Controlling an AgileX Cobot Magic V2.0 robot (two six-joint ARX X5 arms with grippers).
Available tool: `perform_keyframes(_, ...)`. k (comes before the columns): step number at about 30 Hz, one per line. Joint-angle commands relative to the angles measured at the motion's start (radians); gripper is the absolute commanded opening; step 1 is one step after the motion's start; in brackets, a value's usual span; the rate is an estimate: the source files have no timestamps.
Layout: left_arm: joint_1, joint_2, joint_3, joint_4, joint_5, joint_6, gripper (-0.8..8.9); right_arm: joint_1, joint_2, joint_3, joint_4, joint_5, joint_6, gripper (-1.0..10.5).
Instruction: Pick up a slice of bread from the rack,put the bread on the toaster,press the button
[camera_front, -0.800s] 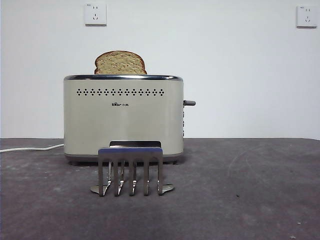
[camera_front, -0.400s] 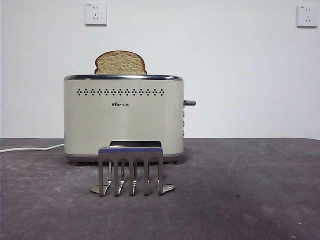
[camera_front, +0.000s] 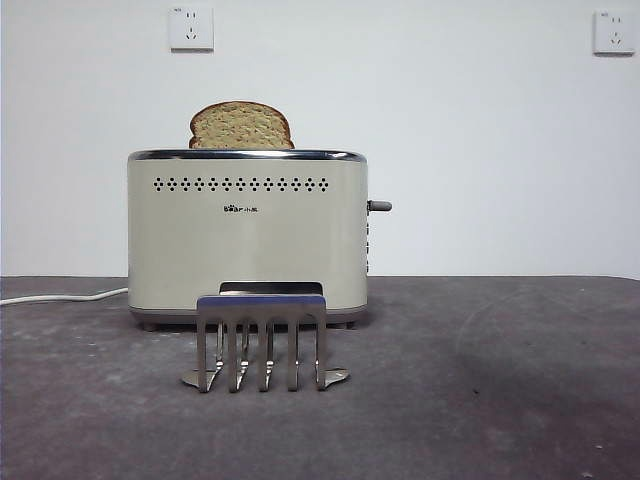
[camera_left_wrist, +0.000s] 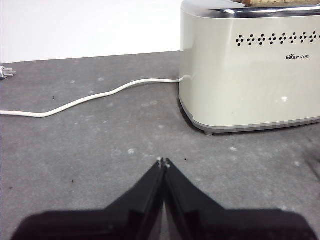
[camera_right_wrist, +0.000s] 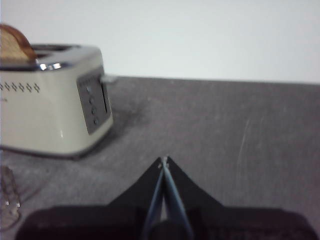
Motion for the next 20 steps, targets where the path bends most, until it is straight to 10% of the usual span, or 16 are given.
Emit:
perform_keyframes(1, 0.002, -0.003, -0.014, 0.002, -0.002, -0.01, -0.04, 0.0, -0.032, -0.047, 0.013, 0.006, 0.032, 0.0)
perform_keyframes(20, 0.002, -0.003, -0.014, 0.002, -0.002, -0.01, -0.04, 0.0, -0.083, -0.136, -0.029, 0.052, 0.098, 0.0)
